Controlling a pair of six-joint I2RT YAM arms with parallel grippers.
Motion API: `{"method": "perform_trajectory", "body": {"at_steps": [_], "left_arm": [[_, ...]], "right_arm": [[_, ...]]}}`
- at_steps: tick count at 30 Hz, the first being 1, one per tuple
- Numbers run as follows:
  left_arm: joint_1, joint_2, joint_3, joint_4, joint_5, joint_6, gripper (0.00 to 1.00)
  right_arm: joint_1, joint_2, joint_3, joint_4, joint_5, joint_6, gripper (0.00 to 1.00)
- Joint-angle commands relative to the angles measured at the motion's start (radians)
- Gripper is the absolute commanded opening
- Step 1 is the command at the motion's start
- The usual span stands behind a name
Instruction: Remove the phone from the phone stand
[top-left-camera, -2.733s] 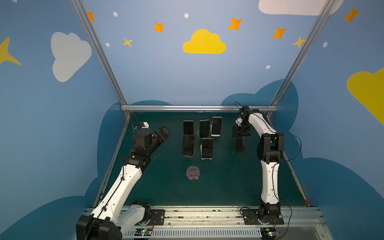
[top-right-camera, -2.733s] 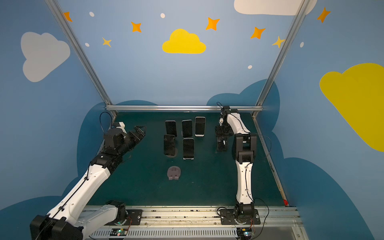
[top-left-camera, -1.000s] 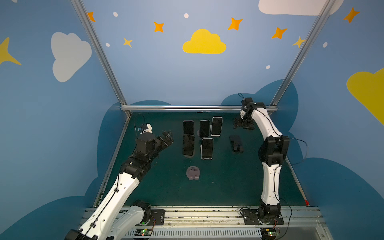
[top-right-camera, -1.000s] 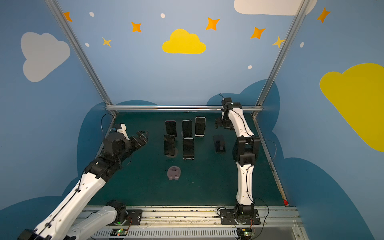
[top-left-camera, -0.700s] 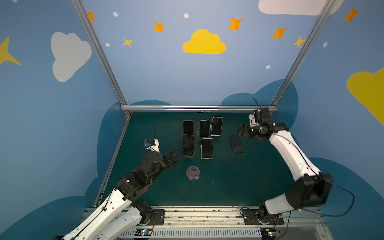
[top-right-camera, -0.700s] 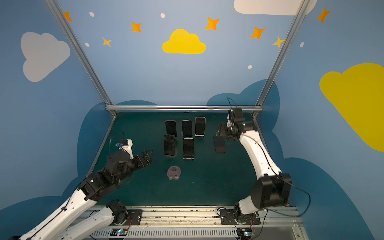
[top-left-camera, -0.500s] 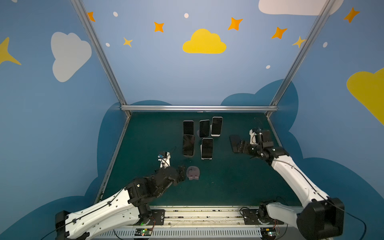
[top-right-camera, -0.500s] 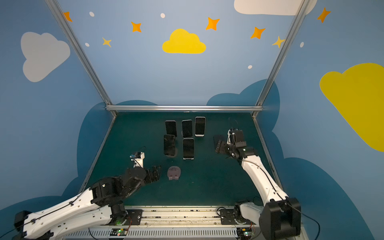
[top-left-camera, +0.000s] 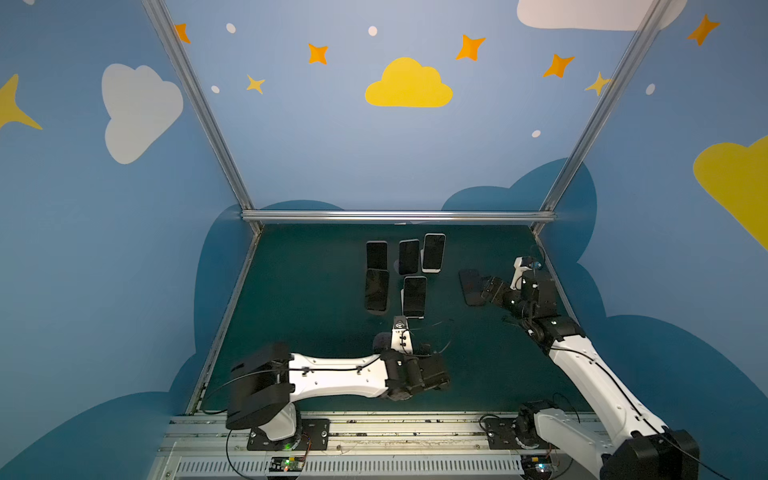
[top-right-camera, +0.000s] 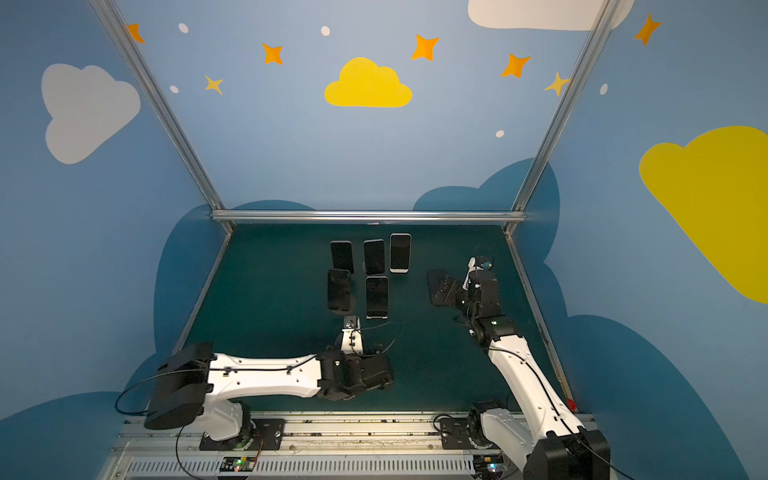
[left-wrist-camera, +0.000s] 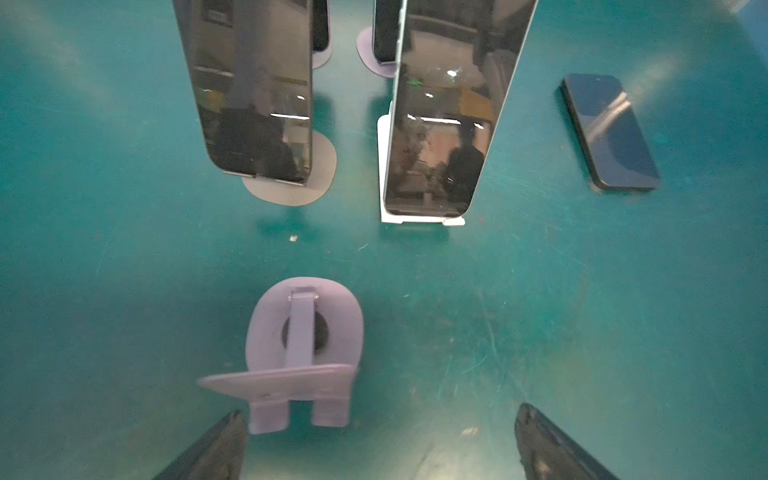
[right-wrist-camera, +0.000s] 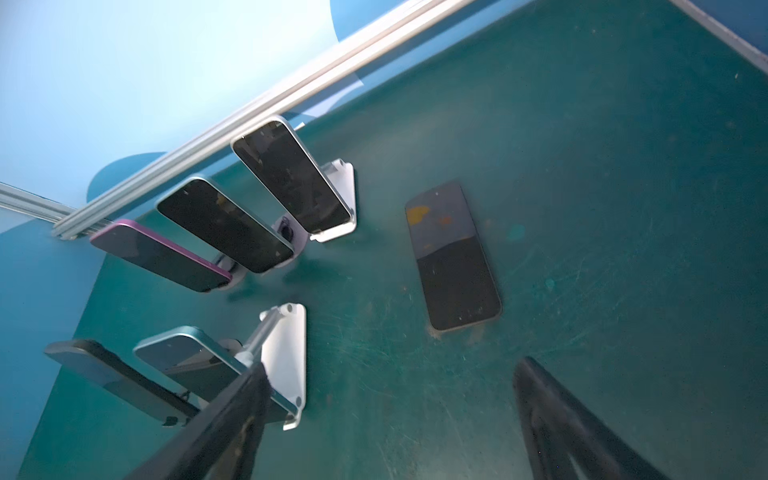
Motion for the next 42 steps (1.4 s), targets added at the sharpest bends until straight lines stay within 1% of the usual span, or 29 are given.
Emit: {"method": "perform_trajectory", "body": {"at_steps": [1,3,6,10,12,14,16,18,23,24,27,30,34,38,42], "left_arm": [[-0.062,0.014,0.091,-0.206,-0.148,-0.183,1.00],[-0.070,0.037,0.102,-0.268,-0.142,-0.263,1.00],[-0.076,0.054,0.101,-0.303,-0.117,-0.314,1.00],[-0.076,0.080,0.133,-0.450,-0.087,-0.378,1.00],[-0.075,0.091,0.133,-0.505,-0.080,-0.382,1.00],[-0.058,0.081,0.102,-0.461,-0.047,-0.309,1.00],[-0.039,0.051,0.046,-0.339,-0.010,-0.188,1.00],[-0.002,0.019,-0.010,-0.215,0.048,-0.074,1.00],[0.045,-0.012,-0.080,-0.070,0.091,0.089,1.00],[0.053,-0.008,-0.085,-0.068,0.090,0.093,1.00],[0.077,-0.009,-0.123,0.031,0.121,0.187,1.00],[0.093,-0.016,-0.149,0.090,0.137,0.214,1.00],[0.125,-0.008,-0.175,0.122,0.134,0.169,0.98],[0.143,0.037,-0.156,0.117,0.086,0.133,0.88],[0.149,0.067,-0.142,0.129,0.053,0.149,0.79]], "right_arm": [[0.001,-0.025,0.003,0.017,0.025,0.012,0.92],[0.001,-0.022,0.001,0.025,0.006,0.012,0.92],[0.001,-0.010,-0.003,0.038,-0.011,0.005,0.92],[0.000,0.000,0.005,0.024,-0.020,0.007,0.92],[0.001,0.002,0.004,0.023,-0.024,0.006,0.92],[0.001,0.005,0.004,0.026,-0.024,0.005,0.92],[0.001,0.010,0.004,0.026,-0.024,0.000,0.92],[0.001,0.014,0.005,0.026,-0.024,-0.001,0.92],[0.000,0.026,0.011,0.027,-0.033,-0.012,0.92],[0.000,0.028,0.011,0.027,-0.033,-0.012,0.92],[0.000,0.027,0.013,0.025,-0.035,-0.016,0.92],[0.001,0.019,0.010,0.023,-0.026,-0.019,0.92],[0.002,0.033,0.005,0.037,-0.035,-0.021,0.91],[0.001,0.050,0.010,0.037,-0.047,-0.022,0.92],[0.002,0.050,0.010,0.039,-0.046,-0.024,0.91]]}}
